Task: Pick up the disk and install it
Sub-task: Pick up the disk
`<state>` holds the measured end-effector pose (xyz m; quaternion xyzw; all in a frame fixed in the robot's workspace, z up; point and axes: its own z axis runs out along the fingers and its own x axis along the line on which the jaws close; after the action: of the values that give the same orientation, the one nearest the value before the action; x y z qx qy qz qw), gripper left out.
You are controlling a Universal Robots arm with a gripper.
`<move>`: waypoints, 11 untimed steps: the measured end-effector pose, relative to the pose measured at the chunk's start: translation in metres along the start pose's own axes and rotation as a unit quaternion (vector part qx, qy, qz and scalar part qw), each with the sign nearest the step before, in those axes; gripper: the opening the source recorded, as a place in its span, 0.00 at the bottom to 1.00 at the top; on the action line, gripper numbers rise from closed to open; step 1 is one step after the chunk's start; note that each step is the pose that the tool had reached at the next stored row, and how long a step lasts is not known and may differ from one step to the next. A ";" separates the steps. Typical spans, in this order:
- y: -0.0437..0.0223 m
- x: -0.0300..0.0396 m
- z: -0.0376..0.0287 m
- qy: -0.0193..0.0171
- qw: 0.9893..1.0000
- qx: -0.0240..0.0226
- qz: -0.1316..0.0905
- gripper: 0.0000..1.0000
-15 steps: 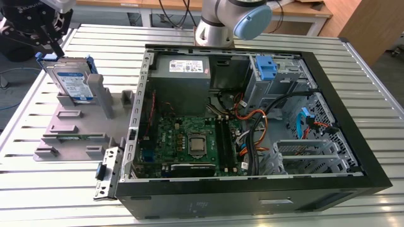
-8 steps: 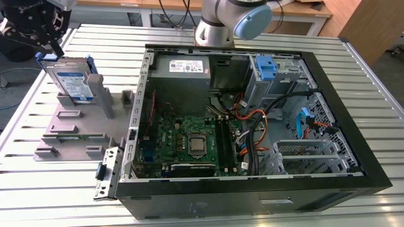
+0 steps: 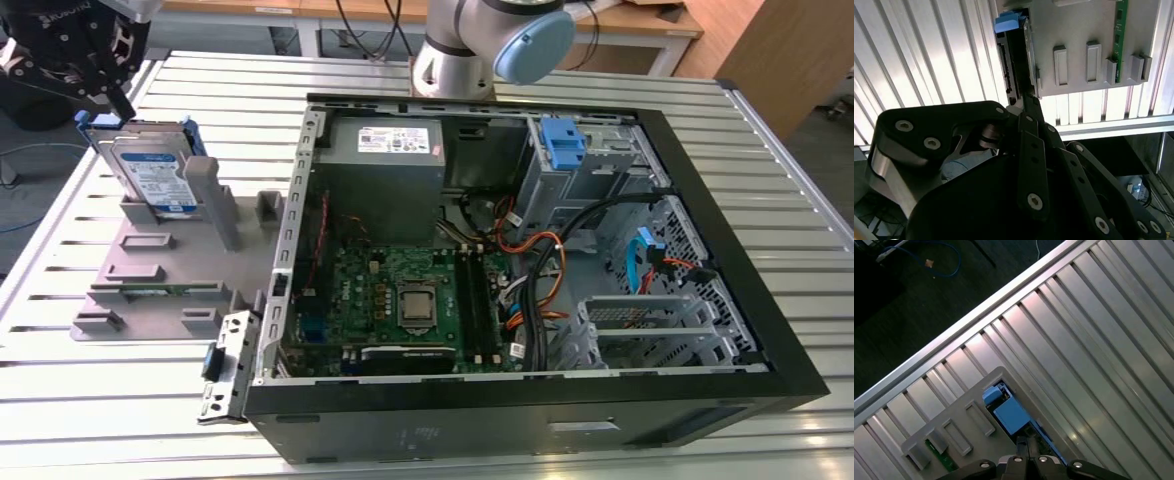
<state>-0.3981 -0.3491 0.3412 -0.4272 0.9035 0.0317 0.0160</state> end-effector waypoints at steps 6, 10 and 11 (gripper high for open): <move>0.0000 0.0000 0.0000 0.001 1.000 -0.001 -0.015 0.11; 0.0000 0.0000 0.0000 0.001 1.000 -0.002 -0.028 0.11; 0.0000 0.0000 0.0000 0.001 1.000 -0.002 -0.028 0.11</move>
<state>-0.3981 -0.3491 0.3412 -0.4522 0.8912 0.0321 0.0151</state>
